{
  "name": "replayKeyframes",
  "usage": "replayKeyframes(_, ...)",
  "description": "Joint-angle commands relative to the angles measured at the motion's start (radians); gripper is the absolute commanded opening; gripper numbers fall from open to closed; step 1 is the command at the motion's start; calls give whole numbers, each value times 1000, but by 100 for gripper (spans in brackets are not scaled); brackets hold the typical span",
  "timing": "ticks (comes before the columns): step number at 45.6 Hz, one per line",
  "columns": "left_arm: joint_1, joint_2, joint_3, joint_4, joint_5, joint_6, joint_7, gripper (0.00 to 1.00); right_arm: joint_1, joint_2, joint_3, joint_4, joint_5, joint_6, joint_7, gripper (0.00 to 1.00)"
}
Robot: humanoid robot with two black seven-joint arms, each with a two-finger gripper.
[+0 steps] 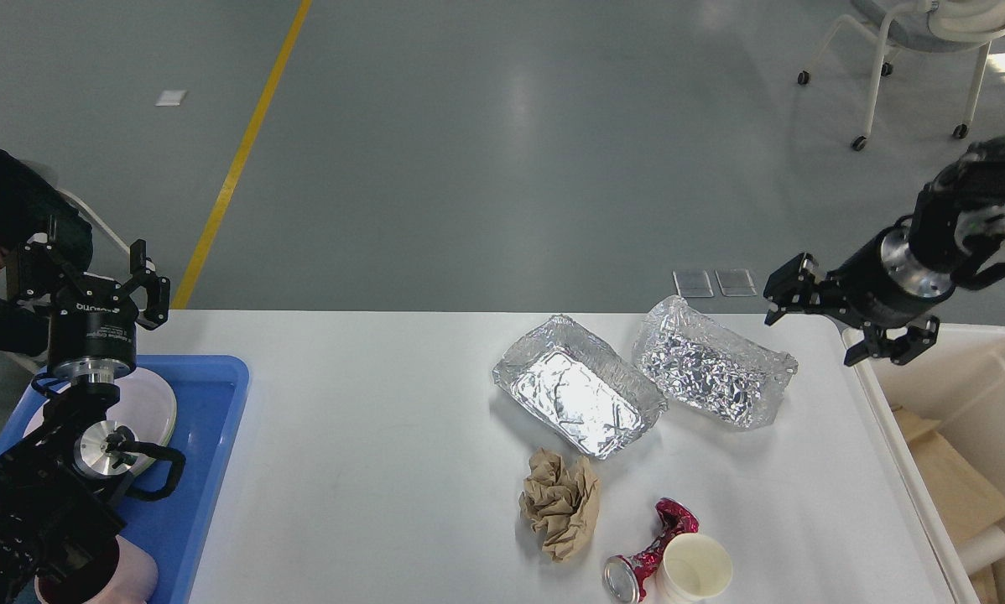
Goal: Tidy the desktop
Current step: 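Move the right gripper down to the crumpled foil, then grasp the crumpled foil with the right gripper and lift it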
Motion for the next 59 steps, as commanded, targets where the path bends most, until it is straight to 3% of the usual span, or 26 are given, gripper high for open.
replayKeyframes(1,0,0,0,0,0,0,1,97,-181,0,108,-37,-4,-43,-1,100)
replayKeyframes(15,0,0,0,0,0,0,1,97,-457,58,220,-335,-2,-50,-1,100)
replayKeyframes(22,0,0,0,0,0,0,1,97,-563,102,244,-430,-4,-148,-1,100)
replayKeyframes(42,0,0,0,0,0,0,-1,97,-628,170,253,-444,-4,-387,1,100)
replayKeyframes(56,0,0,0,0,0,0,1,97,-640,195,280,-441,-4,-409,1,100)
replayKeyframes(59,0,0,0,0,0,0,1,97,-646,198,278,-439,-20,-412,2,95)
